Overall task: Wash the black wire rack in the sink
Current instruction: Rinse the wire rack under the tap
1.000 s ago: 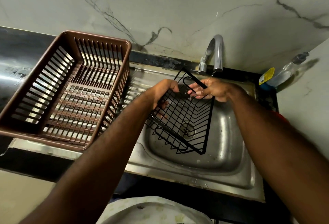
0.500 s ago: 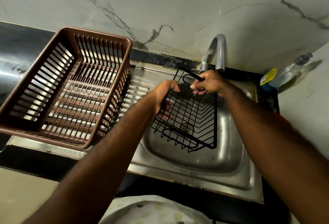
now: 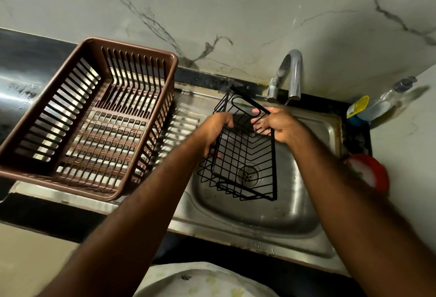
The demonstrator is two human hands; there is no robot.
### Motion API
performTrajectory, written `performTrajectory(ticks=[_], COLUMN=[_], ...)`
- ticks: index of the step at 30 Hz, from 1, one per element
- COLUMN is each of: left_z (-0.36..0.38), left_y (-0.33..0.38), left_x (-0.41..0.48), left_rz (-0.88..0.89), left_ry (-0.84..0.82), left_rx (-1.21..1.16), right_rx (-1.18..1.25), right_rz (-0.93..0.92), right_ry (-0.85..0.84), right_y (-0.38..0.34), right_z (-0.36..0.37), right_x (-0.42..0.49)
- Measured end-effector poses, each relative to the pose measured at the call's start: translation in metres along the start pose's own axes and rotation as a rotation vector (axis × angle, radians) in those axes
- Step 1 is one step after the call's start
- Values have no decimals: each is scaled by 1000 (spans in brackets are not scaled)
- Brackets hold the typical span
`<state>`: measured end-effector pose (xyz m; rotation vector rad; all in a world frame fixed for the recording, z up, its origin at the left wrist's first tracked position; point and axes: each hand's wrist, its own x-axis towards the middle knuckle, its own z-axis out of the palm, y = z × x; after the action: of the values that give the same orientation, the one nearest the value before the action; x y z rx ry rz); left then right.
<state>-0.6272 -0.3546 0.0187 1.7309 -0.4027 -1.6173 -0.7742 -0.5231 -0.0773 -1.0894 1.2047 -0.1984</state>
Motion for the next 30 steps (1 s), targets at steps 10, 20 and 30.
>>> performTrajectory(ticks=[10, 20, 30], left_z=[7, -18, -20], left_y=[-12, -24, -37], left_x=[5, 13, 28], left_rz=[114, 39, -4], left_ry=[11, -133, -240], left_rx=[90, -72, -135], right_rx=[-244, 128, 323], right_rz=[-39, 137, 22], right_ry=[350, -207, -285], right_y=[-2, -21, -1], right_z=[-2, -28, -28], right_x=[-1, -34, -46])
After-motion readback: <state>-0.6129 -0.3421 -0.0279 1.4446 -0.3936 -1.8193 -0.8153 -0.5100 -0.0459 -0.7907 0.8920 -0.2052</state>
